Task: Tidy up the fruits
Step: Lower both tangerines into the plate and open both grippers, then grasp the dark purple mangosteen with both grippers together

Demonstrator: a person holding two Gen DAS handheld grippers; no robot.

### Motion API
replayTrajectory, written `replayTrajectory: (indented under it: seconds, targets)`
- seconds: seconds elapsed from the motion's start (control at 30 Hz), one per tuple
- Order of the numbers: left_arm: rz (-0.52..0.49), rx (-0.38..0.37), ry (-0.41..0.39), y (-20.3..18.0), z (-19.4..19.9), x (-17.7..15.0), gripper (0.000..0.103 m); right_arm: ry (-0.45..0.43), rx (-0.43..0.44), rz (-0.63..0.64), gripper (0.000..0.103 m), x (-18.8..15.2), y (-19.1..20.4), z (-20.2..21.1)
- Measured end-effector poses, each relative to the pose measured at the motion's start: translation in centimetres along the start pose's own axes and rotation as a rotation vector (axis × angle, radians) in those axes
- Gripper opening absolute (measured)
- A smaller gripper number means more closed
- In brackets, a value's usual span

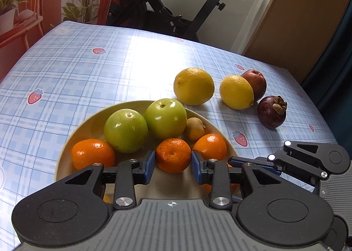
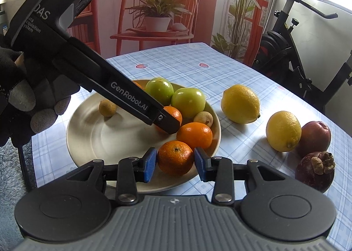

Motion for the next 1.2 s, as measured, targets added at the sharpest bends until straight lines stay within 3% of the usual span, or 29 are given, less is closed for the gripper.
replayTrajectory:
  seconds: [0.17,0.63,1.1,1.2]
  targets:
    - [0.017,-0.027,-0.019,0.0,0.6,0.2,0.04,-0.014,-0.01,0.001,0.042,-0.1,0.0,0.4]
    - [-0.009,-0.015,-0.092,-1.8,2.1,0.8,0.04,-0.107,-0.06,-0.109,0.046,-1.0,-2.4,3.6]
    - [-0.064,-0.036,-0.169,-7.4,2.2,3.6,0.04,-0.157,-0.224,-0.222,0.046,-3.2,-9.2,7.0]
    - [-0.069,-0.047,-0.167,-8.8,1.6,4.1,0.04,-0.159,-0.254,-0.232,0.052,-4.1,-10.3,7.3]
Point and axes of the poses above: each gripper's, at about its wrist camera, not at the fingertips, and z roughly against the way its jaws point, y to its left, x to its top, the point moved 4 cm from there along -z, roughly the way its jaws point, and after that the axes turned 5 degrees about z, right-handed, at the moved point
